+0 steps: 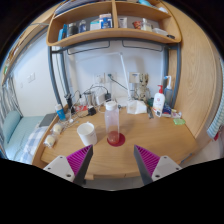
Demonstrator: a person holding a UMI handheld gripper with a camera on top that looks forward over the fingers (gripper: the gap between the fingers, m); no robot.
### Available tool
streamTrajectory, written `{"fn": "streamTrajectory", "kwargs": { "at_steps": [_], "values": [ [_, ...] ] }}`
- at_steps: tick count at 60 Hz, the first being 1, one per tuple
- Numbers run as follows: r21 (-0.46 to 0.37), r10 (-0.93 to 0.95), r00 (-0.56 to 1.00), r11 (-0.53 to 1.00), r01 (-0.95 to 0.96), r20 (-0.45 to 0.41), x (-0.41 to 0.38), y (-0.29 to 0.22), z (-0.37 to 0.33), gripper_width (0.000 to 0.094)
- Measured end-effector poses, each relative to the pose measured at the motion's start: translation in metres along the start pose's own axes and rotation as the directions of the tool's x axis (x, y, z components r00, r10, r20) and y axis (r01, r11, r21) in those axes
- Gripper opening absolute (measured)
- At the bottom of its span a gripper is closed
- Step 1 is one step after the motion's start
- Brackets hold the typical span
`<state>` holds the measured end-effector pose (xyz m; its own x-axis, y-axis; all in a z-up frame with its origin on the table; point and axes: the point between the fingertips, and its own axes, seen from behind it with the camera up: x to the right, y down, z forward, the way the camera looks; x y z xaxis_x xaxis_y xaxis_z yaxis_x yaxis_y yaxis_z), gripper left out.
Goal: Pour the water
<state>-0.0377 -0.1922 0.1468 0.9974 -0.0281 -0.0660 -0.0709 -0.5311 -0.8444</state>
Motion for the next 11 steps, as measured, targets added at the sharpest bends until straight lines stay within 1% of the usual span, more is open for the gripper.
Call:
{"fn": "streamTrajectory", "kwargs": {
  "at_steps": [11],
  "values": [
    [-0.009,-0.021,1.0,1.0,0.021,-0.009,-0.009,0.001,-0.014,0.0838]
  ]
}}
